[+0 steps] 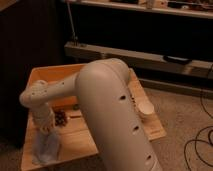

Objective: Wipe table surface with towel

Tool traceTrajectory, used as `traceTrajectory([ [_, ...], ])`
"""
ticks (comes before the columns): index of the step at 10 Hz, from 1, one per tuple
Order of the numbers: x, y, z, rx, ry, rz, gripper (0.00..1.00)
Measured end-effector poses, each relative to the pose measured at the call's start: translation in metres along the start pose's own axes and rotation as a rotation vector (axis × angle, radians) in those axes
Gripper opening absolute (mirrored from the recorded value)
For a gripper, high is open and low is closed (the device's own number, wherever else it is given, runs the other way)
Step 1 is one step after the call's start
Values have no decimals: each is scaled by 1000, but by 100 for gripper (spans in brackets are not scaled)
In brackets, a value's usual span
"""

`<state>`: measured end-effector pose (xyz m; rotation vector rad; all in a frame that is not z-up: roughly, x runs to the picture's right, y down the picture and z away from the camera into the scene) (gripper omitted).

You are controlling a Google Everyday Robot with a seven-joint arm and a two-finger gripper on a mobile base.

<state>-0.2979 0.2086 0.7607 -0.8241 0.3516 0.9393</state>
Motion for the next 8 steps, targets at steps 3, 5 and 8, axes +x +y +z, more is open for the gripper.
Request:
traceTrajectory([
  [3, 27, -30, 5, 54, 23, 46, 0],
  [5, 55, -37, 1, 49, 40, 26, 0],
  [8, 79, -2, -8, 18, 37, -73, 0],
])
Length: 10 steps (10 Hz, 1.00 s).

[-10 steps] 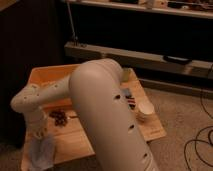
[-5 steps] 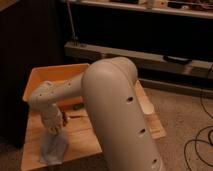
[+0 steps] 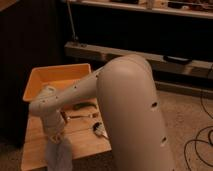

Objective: Wipe table surface with towel

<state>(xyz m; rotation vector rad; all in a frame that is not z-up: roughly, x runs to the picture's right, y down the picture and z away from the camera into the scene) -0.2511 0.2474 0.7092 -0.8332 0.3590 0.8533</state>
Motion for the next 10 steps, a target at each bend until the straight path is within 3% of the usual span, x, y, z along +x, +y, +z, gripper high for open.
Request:
traceTrajectory([
  [2, -11, 31, 1, -22, -6, -53, 0],
  [6, -67, 88, 14, -46, -2, -128, 0],
  [8, -95, 90, 13, -54, -16, -111, 0],
  [10, -114, 67, 5, -55, -40, -69, 0],
])
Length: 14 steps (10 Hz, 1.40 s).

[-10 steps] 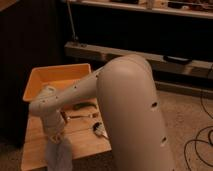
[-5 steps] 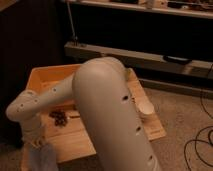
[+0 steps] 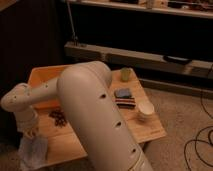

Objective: Wipe table surface with towel

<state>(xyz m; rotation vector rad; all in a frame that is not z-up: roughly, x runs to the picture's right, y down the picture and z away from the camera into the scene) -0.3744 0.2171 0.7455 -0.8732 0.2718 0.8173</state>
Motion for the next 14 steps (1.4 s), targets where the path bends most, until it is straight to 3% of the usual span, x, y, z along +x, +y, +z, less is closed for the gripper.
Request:
traceTrajectory([
  [2, -14, -45, -7, 21, -7, 70, 0],
  [4, -14, -96, -6, 46, 4, 154, 0],
  [6, 7, -134, -3, 73, 20, 220, 0],
  [8, 46, -156, -13, 84, 0, 236, 0],
  [11, 106, -153, -30, 104, -5, 199, 0],
  [14, 141, -106, -18, 111, 6, 106, 0],
])
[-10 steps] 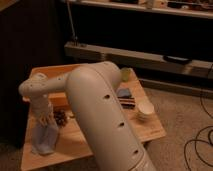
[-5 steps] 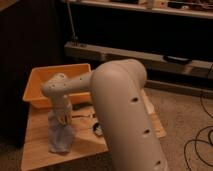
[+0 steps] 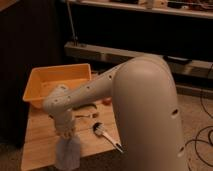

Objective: Wipe table surface with towel

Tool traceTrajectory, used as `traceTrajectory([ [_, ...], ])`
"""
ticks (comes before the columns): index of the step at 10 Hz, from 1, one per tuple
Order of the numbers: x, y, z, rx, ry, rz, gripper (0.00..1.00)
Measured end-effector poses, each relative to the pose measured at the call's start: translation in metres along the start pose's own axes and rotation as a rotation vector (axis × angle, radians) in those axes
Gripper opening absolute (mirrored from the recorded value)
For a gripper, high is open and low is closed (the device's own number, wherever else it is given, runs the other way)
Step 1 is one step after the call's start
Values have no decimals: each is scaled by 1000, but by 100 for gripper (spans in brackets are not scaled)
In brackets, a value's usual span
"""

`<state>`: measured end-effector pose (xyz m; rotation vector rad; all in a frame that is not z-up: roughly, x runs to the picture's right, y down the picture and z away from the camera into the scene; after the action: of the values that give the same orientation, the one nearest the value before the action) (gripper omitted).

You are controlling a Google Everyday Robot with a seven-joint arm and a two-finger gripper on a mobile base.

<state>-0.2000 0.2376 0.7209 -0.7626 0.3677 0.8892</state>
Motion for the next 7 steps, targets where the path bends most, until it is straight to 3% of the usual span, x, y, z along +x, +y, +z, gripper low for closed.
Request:
traceTrajectory([
  [3, -6, 56, 6, -20, 2, -115, 0],
  [7, -70, 135, 13, -56, 13, -235, 0],
])
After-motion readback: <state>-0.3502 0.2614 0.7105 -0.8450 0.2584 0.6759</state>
